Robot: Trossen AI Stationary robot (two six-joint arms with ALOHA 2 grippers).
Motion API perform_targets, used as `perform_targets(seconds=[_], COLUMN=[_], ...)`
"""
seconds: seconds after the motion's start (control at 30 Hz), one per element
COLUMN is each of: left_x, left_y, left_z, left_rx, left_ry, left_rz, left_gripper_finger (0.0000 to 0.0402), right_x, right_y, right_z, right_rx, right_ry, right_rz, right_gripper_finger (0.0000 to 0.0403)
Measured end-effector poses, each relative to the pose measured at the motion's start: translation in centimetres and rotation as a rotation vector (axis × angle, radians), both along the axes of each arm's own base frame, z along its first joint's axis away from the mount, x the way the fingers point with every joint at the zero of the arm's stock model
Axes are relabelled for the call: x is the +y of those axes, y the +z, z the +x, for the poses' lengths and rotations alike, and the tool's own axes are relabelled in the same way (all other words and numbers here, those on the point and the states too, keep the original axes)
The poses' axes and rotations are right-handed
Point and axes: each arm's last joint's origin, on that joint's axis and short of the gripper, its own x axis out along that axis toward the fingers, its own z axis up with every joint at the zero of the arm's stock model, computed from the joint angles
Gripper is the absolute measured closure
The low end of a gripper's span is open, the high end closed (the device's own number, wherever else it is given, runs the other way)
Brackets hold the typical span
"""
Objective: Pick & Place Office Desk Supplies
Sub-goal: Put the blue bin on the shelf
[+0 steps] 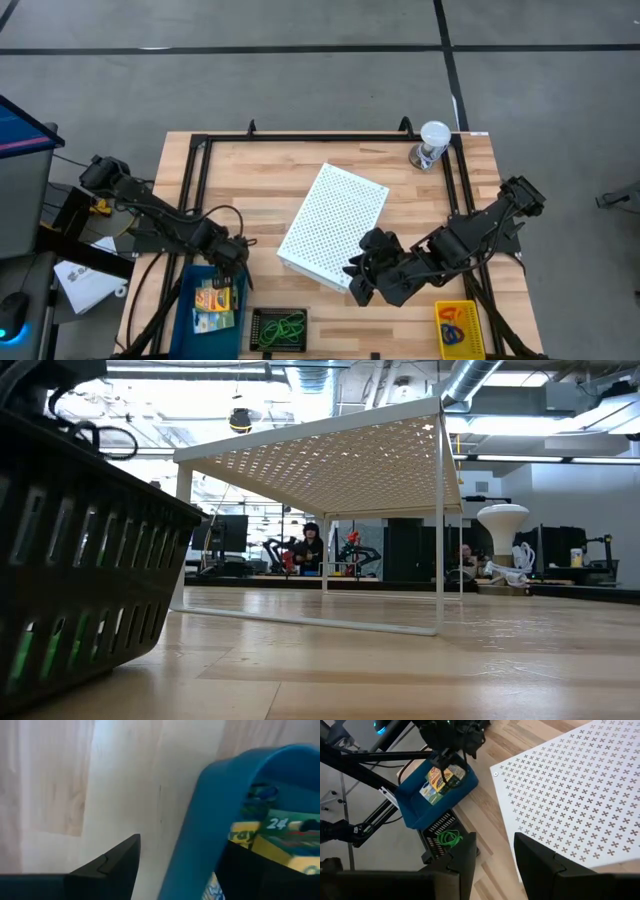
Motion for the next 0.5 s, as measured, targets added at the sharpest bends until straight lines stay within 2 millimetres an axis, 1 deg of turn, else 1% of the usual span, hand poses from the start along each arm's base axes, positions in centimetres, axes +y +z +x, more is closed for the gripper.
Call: perform_targets(seconds=[0.13, 0.2, 0.3, 0.43, 0.47, 0.5], left_x=[0.3, 0.5, 0.6, 0.4, 0.4, 0.4], left_y=[-1.2, -1.6, -1.8, -1.8, -1.8, -1.8], left_z=[-0.5, -0.8, -1.0, -0.8, -0.8, -0.8], left_rx=[0.015, 0.037, 0.047, 0.029, 0.03, 0.029], left_ry=[0.081, 0.111, 0.131, 0.131, 0.133, 0.139], left_rz=[-0.004, -0.006, -0.006, -0.032, -0.03, -0.023], left_gripper_finger=[0.0193, 0.0212, 0.0263, 0.0362, 0.038, 0.0387], right_x=[0.0, 0.0, 0.0, 0.0, 0.0, 0.0], right_y=[0.0, 0.0, 0.0, 0.0, 0.0, 0.0], right_z=[0.0, 0.0, 0.0, 0.0, 0.0, 0.0], right_rx=[0.0, 0.002, 0.004, 0.003, 0.003, 0.003], right_ry=[-0.004, -0.001, 0.0, 0.0, 0.0, 0.0], right_rz=[0.008, 0.012, 0.015, 0.015, 0.015, 0.016], right_gripper_finger=[0.0273, 0.0273, 0.0273, 0.0273, 0.0273, 0.0273])
